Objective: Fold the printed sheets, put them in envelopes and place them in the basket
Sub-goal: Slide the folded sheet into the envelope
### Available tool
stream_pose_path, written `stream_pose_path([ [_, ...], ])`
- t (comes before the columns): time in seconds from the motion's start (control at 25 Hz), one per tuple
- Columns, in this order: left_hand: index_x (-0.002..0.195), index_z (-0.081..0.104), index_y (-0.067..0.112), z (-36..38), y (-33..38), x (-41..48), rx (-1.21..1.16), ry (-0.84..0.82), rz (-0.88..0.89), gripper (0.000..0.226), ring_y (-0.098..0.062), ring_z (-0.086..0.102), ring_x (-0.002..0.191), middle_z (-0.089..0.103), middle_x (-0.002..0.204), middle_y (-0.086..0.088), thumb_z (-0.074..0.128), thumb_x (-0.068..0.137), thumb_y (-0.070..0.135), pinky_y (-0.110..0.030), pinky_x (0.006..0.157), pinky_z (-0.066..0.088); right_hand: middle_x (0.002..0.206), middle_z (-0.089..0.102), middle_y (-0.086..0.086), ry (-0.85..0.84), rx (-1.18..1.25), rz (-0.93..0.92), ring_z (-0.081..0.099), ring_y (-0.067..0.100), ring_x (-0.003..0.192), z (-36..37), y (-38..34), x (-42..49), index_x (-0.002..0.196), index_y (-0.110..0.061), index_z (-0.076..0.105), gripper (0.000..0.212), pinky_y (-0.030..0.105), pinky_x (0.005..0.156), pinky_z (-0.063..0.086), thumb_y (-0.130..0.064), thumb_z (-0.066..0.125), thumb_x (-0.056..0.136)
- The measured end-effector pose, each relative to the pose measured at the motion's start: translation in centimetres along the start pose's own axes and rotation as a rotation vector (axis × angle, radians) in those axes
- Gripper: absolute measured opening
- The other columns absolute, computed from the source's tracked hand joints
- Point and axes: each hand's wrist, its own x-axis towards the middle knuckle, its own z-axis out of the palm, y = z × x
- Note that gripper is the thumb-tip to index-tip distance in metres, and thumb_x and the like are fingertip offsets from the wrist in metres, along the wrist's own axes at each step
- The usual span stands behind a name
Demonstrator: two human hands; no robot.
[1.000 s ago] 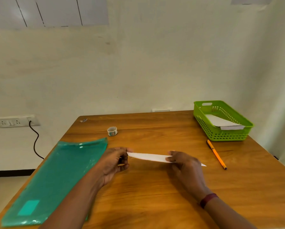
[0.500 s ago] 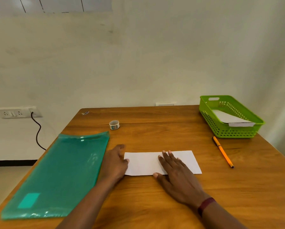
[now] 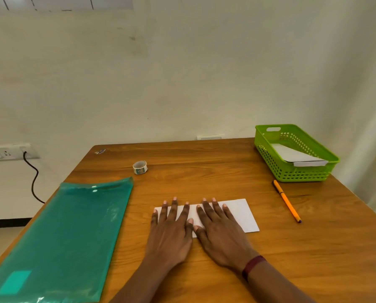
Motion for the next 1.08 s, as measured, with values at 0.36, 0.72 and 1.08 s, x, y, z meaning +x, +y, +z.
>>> stream_pose_path([
  [0.36,0.153,-0.013,0.034,0.2,-0.1,0.1,0.022,-0.016,-0.016,0.065,-0.024,-0.017,0.149,-0.02,0.162,0.0,0.01,0.098,0.059,-0.046,0.122,-0.004,0.159,-0.02,0.0,-0.045,0.015,0.154,-0.023,0.022,0.146,0.5,1.8,-0.2,0.15,-0.034,-0.014,0.079,0.045,0.12,-0.006,-0.077,0.006,0.087],
  [0.72,0.152,-0.017,0.035,0.1,0.2,0.0,0.016,-0.021,-0.026,0.066,-0.025,-0.019,0.149,-0.023,0.161,0.0,0.006,0.096,0.062,-0.046,0.122,-0.006,0.16,-0.019,0.005,-0.036,-0.03,0.254,-0.017,0.023,0.147,0.2,3.7,-0.7,0.151,-0.032,-0.015,0.09,0.042,0.12,-0.006,-0.084,0.001,0.079],
  [1.08,0.152,-0.016,0.037,-0.6,0.5,-0.3,-0.052,-0.041,-0.039,0.088,-0.023,-0.023,0.147,-0.023,0.161,0.001,-0.015,0.07,0.068,-0.044,0.119,-0.013,0.161,-0.013,0.008,-0.011,0.002,0.361,-0.012,0.026,0.148,-0.3,2.9,-0.3,0.153,-0.029,-0.01,0.095,0.042,0.121,-0.003,-0.083,-0.002,0.074],
])
